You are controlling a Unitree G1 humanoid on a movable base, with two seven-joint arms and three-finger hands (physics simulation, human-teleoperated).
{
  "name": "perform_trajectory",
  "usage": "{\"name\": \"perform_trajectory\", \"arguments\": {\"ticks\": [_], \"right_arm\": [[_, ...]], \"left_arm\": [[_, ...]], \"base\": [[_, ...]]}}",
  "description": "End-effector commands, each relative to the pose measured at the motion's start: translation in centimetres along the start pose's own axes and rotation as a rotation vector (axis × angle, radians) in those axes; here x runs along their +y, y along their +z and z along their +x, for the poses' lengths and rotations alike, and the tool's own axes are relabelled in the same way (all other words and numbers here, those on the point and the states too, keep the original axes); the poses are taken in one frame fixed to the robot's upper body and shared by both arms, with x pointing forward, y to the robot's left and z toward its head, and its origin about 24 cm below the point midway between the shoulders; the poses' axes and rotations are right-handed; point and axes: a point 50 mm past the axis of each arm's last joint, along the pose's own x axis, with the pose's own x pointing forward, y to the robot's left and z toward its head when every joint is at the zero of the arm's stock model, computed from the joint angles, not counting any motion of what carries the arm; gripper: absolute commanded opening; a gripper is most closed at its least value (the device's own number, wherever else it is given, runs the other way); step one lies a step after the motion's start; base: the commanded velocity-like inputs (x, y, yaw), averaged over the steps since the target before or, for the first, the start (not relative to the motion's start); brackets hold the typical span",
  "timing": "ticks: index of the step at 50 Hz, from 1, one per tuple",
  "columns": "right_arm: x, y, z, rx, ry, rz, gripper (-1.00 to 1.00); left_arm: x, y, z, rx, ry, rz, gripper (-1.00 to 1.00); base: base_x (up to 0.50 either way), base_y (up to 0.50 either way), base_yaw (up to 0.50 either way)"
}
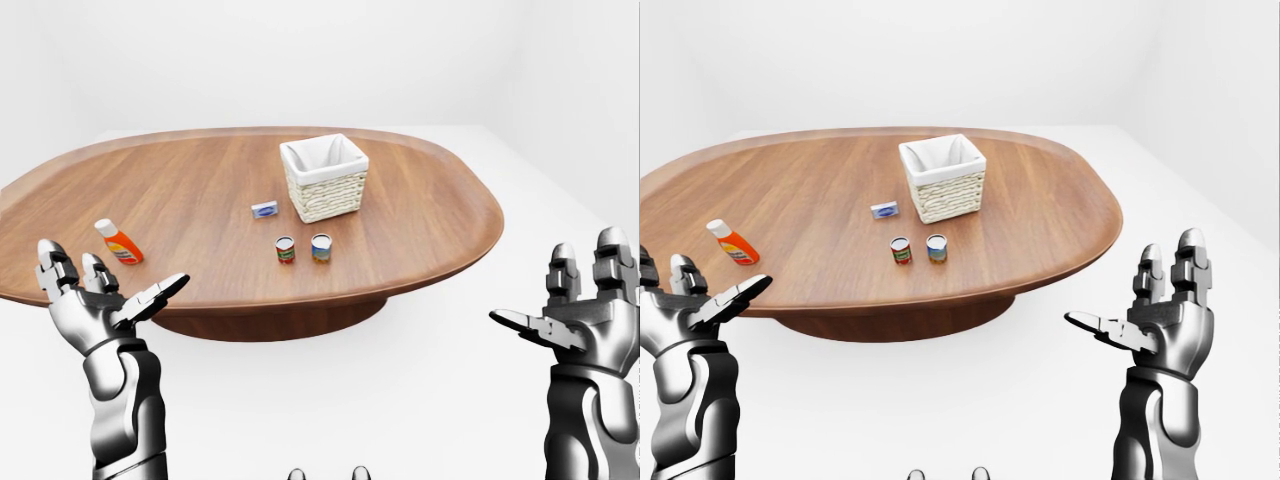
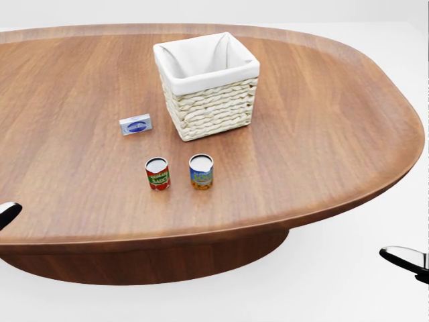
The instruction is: Pick up the tomato sauce, and put it in the basket.
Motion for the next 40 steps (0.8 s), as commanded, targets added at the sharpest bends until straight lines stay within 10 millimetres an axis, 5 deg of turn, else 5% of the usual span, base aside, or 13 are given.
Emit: {"name": "perform_trajectory", "arguments": {"ticks": [1,40], "right_arm": [[0.1,0.0,0.0,0.001,0.001,-0.002,1.00],[1.3,-0.7,0.2,0.044,0.059,-0.069,1.00]], "left_arm": [[0.0,0.1,0.0,-0.001,0.000,0.000,1.00],[-0.1,-0.5,-0.1,0.012,-0.004,0.007,1.00]], "base": [[0.00,-0.19,0.00],[0.05,-0.13,0.00]]}}
